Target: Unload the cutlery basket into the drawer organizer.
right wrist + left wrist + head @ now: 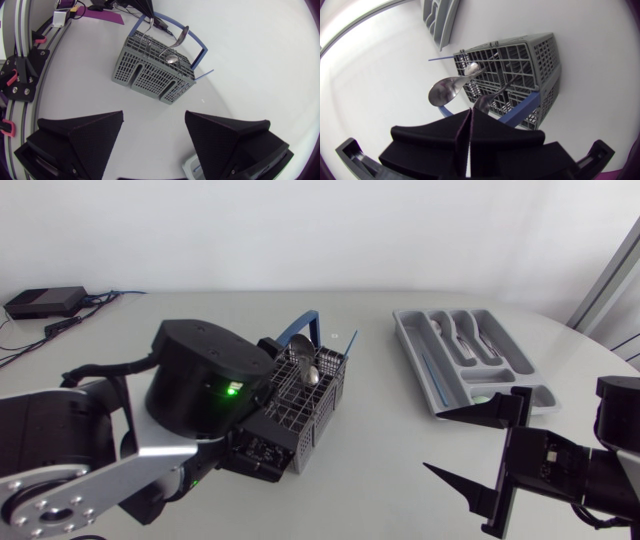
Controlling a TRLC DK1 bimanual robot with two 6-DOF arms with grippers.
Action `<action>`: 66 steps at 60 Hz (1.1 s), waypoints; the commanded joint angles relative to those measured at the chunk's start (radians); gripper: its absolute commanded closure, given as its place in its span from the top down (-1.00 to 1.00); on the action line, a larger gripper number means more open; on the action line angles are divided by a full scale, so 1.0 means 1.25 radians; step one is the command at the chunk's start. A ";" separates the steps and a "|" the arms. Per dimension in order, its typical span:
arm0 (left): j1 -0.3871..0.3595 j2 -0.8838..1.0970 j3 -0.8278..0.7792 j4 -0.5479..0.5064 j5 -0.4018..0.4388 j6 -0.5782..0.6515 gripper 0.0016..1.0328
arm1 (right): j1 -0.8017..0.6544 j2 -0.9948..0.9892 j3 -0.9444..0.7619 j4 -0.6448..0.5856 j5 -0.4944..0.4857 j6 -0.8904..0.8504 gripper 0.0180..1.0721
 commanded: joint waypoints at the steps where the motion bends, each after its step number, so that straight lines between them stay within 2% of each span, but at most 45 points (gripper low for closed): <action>1: -0.007 -0.027 0.003 0.006 -0.023 0.037 -0.88 | 0.013 -0.005 -0.021 -0.003 0.009 0.024 0.69; 30: -0.018 -0.108 -0.019 -0.052 -0.064 0.049 -0.88 | 0.096 -0.047 -0.029 0.000 0.083 0.064 0.69; 52: -0.017 -0.184 0.007 -0.108 -0.086 0.048 -0.88 | 0.112 -0.072 -0.039 0.008 0.094 0.088 0.69; 66: -0.011 -0.226 0.034 -0.127 -0.086 0.048 -0.88 | 0.181 -0.074 -0.055 0.037 0.166 0.118 0.69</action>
